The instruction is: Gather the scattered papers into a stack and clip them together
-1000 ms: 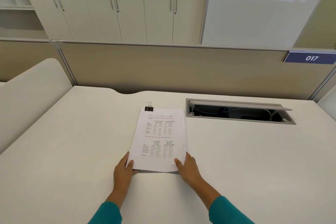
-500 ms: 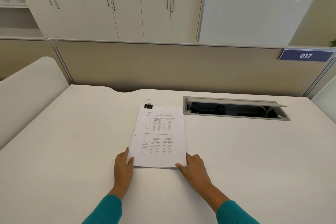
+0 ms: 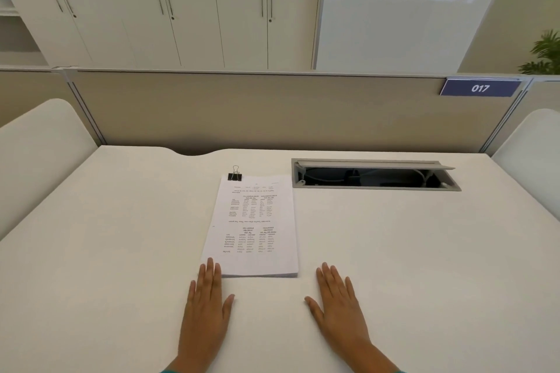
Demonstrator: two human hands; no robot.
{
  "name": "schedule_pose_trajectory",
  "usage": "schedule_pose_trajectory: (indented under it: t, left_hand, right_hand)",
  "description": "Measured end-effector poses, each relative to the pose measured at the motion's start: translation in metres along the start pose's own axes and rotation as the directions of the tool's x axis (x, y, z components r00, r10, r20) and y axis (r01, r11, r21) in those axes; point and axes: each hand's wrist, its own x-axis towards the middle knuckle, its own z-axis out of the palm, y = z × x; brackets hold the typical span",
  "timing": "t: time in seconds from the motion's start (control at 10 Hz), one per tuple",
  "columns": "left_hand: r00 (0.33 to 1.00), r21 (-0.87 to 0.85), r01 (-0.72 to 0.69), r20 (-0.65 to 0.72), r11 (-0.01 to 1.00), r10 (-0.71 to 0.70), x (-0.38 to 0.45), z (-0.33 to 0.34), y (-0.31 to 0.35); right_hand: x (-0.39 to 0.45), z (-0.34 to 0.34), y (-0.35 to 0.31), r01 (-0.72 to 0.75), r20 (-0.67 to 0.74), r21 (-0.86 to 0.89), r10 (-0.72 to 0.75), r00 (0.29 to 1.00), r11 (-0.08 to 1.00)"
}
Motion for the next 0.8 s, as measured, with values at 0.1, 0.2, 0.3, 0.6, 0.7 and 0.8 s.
schedule_pose_trajectory:
  t: [0.1,0.2,0.3,0.6,0.7,0.8]
  left_hand:
    - [0.996,-0.03,-0.091,0.005,0.995,0.091,-0.009,0.001,0.013]
    - [0.986,-0.02,-0.163,0.026,0.986,0.163,-0.016,0.008,0.029]
    - [0.978,0.029,-0.203,0.053,0.979,0.202,-0.02,0.016,0.046]
    - [0.978,0.123,-0.178,0.13,0.976,0.162,-0.019,0.022,0.079]
    - [0.975,0.136,-0.169,0.165,0.976,0.146,-0.019,0.019,0.082]
    - [0.976,0.189,-0.219,0.033,0.957,0.217,-0.018,0.021,0.082]
  right_hand:
    - [-0.005,0.003,-0.001,-0.071,-0.013,-0.016,0.07,0.997,0.997]
    - [-0.01,0.006,-0.003,-0.099,-0.034,-0.016,0.099,0.995,0.995]
    - [-0.014,0.008,-0.003,-0.101,-0.052,0.013,0.101,0.994,0.995]
    - [-0.025,0.007,-0.004,-0.111,-0.02,-0.076,0.109,0.994,0.991]
    - [-0.026,0.003,-0.007,-0.102,0.101,-0.046,0.106,0.989,0.994]
    - [-0.023,0.004,-0.001,-0.04,0.159,0.037,0.034,0.987,0.999]
